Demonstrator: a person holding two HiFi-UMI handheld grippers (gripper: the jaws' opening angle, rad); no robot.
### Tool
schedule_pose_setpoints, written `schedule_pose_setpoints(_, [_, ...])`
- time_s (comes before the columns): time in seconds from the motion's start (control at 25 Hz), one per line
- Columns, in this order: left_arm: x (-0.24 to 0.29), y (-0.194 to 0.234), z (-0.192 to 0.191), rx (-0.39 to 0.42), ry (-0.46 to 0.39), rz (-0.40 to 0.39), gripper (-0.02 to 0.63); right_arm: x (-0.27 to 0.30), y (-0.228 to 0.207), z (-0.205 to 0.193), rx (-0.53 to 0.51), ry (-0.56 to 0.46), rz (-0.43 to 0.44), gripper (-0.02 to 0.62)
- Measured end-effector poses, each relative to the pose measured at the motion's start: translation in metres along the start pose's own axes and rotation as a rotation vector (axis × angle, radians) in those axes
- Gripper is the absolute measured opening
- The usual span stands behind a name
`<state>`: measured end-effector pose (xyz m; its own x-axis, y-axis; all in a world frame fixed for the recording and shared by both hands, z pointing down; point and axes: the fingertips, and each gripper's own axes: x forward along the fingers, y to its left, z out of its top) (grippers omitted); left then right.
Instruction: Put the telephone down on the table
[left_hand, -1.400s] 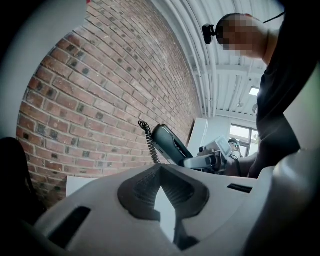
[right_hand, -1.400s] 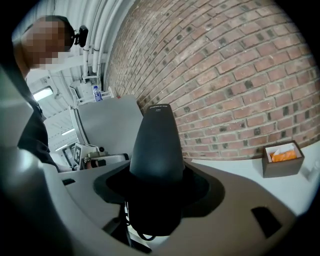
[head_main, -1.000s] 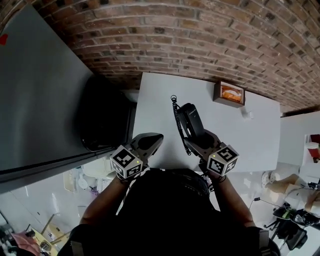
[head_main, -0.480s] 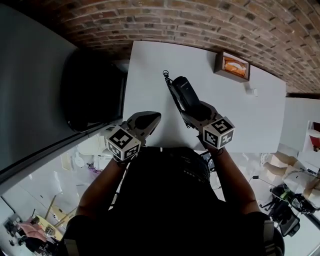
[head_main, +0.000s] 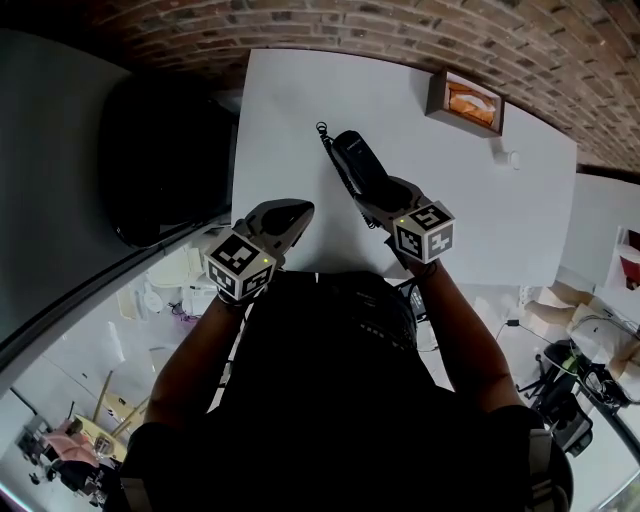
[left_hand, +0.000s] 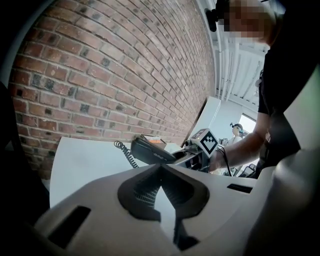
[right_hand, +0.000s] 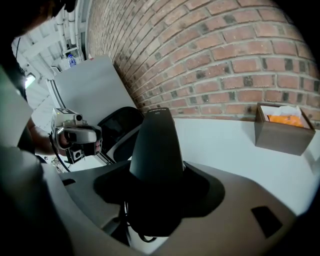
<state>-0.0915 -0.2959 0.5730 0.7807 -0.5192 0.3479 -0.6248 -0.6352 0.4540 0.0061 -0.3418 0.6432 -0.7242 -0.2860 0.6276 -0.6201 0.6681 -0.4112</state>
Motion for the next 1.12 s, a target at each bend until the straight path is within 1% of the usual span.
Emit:
schedule_pose_setpoints(0.36, [0.002, 0.005, -0.012, -0.029, 0.020, 0.024, 0.008, 0.019, -0.028, -0.029, 0.022, 0.069, -0.011, 0.270])
schedule_pose_setpoints(0.76, [0.003, 0.014, -0.022, -0.059, 0.033, 0.046, 0.008, 0.035, -0.049, -0.048, 0.021, 0.135, -0.023, 0.270])
schedule_pose_setpoints(1.12, [0.006, 0.010, -0.029, -0.070, 0.048, 0.033, 0.008, 0.044, -0.061, -0.067, 0.011, 0.184, -0.040, 0.270])
